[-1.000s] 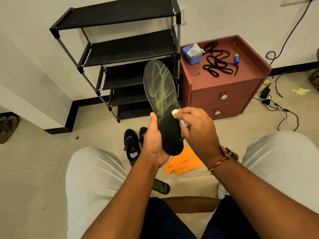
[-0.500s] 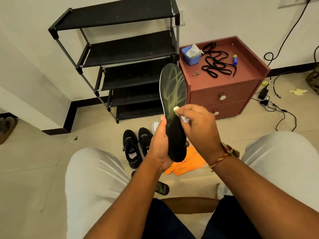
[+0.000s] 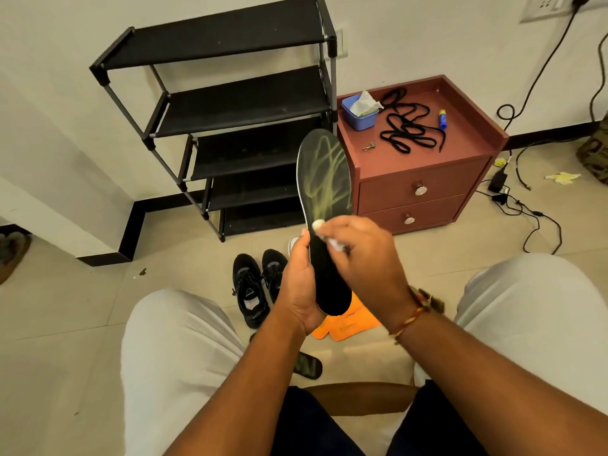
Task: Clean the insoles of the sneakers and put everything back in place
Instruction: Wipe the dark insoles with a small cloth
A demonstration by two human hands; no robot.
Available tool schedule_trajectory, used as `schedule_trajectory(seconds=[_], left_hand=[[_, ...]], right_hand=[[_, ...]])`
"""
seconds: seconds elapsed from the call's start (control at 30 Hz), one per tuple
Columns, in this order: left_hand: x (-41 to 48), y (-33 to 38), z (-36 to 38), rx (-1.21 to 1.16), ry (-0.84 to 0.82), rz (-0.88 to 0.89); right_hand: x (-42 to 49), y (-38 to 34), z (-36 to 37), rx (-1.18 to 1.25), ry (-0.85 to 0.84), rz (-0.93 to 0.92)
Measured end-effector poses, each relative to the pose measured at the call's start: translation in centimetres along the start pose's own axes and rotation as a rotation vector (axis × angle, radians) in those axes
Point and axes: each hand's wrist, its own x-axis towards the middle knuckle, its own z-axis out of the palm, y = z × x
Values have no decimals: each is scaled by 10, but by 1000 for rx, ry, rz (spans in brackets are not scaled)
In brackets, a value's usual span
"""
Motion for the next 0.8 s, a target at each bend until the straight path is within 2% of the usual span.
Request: schedule_trajectory(seconds=[0.07, 0.17, 0.33, 0.53, 0.67, 0.8], left_hand=[[-1, 2, -2, -12, -13, -3], [-1, 2, 2, -24, 9, 22], [-3, 0, 9, 56, -15, 14], [-6, -2, 10, 26, -58, -40], [-5, -1, 8, 73, -34, -55], [-2, 4, 2, 59, 4, -37]], right_hand=[[-11, -13, 3, 60, -108, -63], [1, 4, 1, -30, -32, -114], [20, 34, -8, 2, 149, 100], [21, 39, -11, 427, 125, 538], [19, 38, -14, 654, 126, 619], [16, 41, -7, 592, 126, 618]])
